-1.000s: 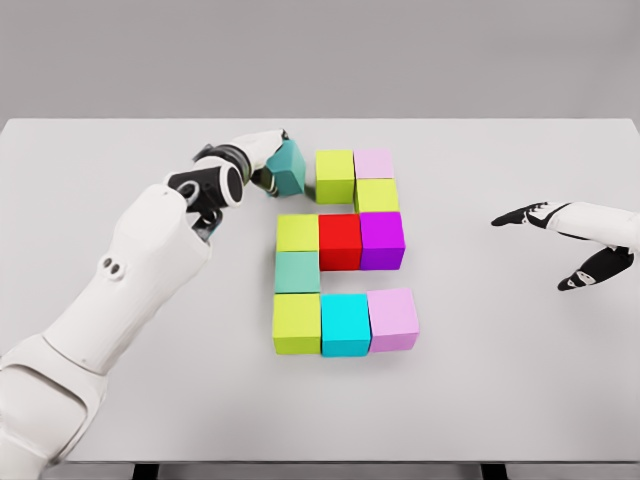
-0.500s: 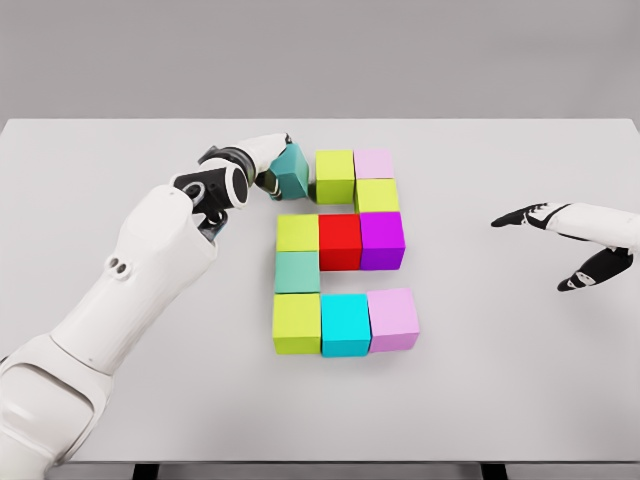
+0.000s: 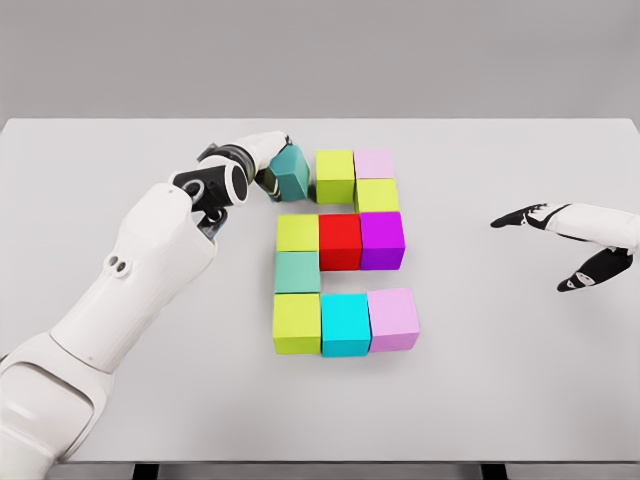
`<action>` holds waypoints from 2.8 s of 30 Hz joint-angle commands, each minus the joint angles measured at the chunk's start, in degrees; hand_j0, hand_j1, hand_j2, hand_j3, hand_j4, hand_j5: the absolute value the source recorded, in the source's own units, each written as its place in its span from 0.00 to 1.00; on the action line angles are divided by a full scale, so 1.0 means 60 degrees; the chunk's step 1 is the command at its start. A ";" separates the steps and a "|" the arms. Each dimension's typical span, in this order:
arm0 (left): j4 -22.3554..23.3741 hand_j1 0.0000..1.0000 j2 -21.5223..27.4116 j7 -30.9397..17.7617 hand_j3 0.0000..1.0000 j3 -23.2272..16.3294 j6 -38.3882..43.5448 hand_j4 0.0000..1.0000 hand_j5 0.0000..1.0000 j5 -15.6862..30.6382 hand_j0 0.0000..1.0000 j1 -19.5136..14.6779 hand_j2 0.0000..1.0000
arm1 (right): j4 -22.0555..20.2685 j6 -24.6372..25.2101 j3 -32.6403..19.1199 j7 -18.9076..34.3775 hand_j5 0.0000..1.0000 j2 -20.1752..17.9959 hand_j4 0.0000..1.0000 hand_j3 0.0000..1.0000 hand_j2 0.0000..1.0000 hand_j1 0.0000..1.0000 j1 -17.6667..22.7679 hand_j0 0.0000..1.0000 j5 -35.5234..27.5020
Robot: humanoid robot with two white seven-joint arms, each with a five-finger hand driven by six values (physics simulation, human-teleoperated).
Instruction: Assemble the squares on the desktop into the number 2
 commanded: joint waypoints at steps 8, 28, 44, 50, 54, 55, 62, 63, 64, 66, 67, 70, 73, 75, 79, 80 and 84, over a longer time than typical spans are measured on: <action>-0.0002 0.78 0.0003 0.0004 0.78 0.0022 -0.0029 0.78 0.78 -0.0034 0.78 0.0000 0.78 | -0.0019 0.0025 -0.0002 -0.0003 1.00 -0.0014 1.00 1.00 1.00 1.00 0.0000 1.00 -0.0068; -0.0046 0.99 0.0032 0.0004 0.99 0.0051 -0.0029 0.99 0.99 -0.0020 0.99 -0.0015 0.99 | -0.0019 0.0025 0.0013 -0.0003 1.00 0.0001 1.00 1.00 1.00 1.00 0.0059 1.00 -0.0054; -0.1701 1.00 0.2535 0.0004 1.00 -0.0182 -0.0029 1.00 1.00 0.2792 1.00 0.0073 1.00 | -0.0019 0.0025 0.0013 -0.0003 1.00 -0.0014 1.00 1.00 1.00 1.00 0.0073 1.00 -0.0054; -0.2580 1.00 0.4514 0.0004 1.00 -0.1355 -0.0029 1.00 1.00 0.4828 1.00 -0.0425 1.00 | -0.0033 0.0025 0.0028 -0.0003 1.00 -0.0014 1.00 1.00 1.00 1.00 0.0073 1.00 -0.0054; -0.2580 1.00 0.4778 0.0004 1.00 -0.1458 -0.0029 1.00 1.00 0.5737 1.00 -0.0527 1.00 | -0.0033 0.0025 0.0028 -0.0003 1.00 -0.0014 1.00 1.00 1.00 1.00 0.0103 1.00 -0.0054; -0.2580 1.00 0.4953 0.0004 1.00 -0.1603 -0.0029 1.00 1.00 0.5737 1.00 -0.0556 1.00 | -0.0033 0.0025 0.0028 -0.0003 1.00 -0.0014 1.00 1.00 1.00 1.00 0.0103 1.00 -0.0054; -0.2566 1.00 0.5379 0.0004 1.00 -0.4284 -0.0029 1.00 1.00 0.6192 1.00 -0.2168 1.00 | -0.0033 0.0025 0.0028 -0.0003 1.00 -0.0014 1.00 1.00 1.00 1.00 0.0103 1.00 -0.0039; -0.2566 1.00 0.5350 0.0004 1.00 -0.4562 -0.0029 1.00 1.00 0.6162 1.00 -0.2285 1.00 | -0.0033 0.0025 0.0028 -0.0003 1.00 -0.0014 1.00 1.00 1.00 1.00 0.0103 1.00 -0.0039; -0.2566 1.00 0.5349 0.0004 1.00 -0.4709 -0.0029 1.00 1.00 0.6148 1.00 -0.2402 1.00 | -0.0033 0.0025 0.0028 -0.0003 1.00 -0.0014 1.00 1.00 1.00 1.00 0.0103 1.00 -0.0054; -0.2566 1.00 0.5276 0.0004 1.00 -0.4944 -0.0029 1.00 1.00 0.6002 1.00 -0.2520 1.00 | -0.0033 0.0025 0.0028 -0.0003 1.00 0.0001 1.00 1.00 1.00 1.00 0.0103 1.00 -0.0054; -0.2566 1.00 0.5130 0.0004 1.00 -0.5002 -0.0029 1.00 1.00 0.5826 1.00 -0.2520 1.00 | -0.0033 0.0025 0.0028 -0.0003 1.00 0.0001 1.00 1.00 1.00 1.00 0.0103 1.00 -0.0054; -0.2566 1.00 0.5042 0.0004 1.00 -0.5207 -0.0029 1.00 1.00 0.5767 1.00 -0.2534 1.00 | -0.0033 0.0025 0.0028 -0.0003 1.00 0.0001 1.00 1.00 1.00 1.00 0.0103 1.00 -0.0039; -0.2566 1.00 0.5042 0.0004 1.00 -0.5442 -0.0029 1.00 1.00 0.5781 1.00 -0.2695 1.00 | -0.0033 0.0025 0.0028 -0.0003 1.00 -0.0014 1.00 1.00 1.00 1.00 0.0103 1.00 -0.0054; -0.2566 1.00 0.5027 0.0004 1.00 -0.5559 -0.0029 1.00 1.00 0.5781 1.00 -0.2754 1.00 | -0.0033 0.0025 0.0028 -0.0003 1.00 0.0001 1.00 1.00 1.00 1.00 0.0103 1.00 -0.0054; -0.2463 1.00 0.4705 0.0004 1.00 -0.5779 -0.0029 1.00 1.00 0.5577 1.00 -0.2944 1.00 | -0.0033 0.0025 0.0028 -0.0003 1.00 -0.0014 1.00 1.00 1.00 1.00 0.0103 1.00 -0.0039; -0.2448 1.00 0.4676 0.0004 1.00 -0.5779 -0.0029 1.00 1.00 0.5576 1.00 -0.2944 1.00 | -0.0033 0.0025 0.0028 -0.0003 1.00 -0.0014 1.00 1.00 1.00 1.00 0.0103 1.00 -0.0039; -0.2448 1.00 0.4514 0.0004 1.00 -0.5779 -0.0029 1.00 1.00 0.5430 1.00 -0.3032 1.00 | -0.0033 0.0025 0.0028 -0.0003 1.00 -0.0014 1.00 1.00 1.00 1.00 0.0103 1.00 -0.0039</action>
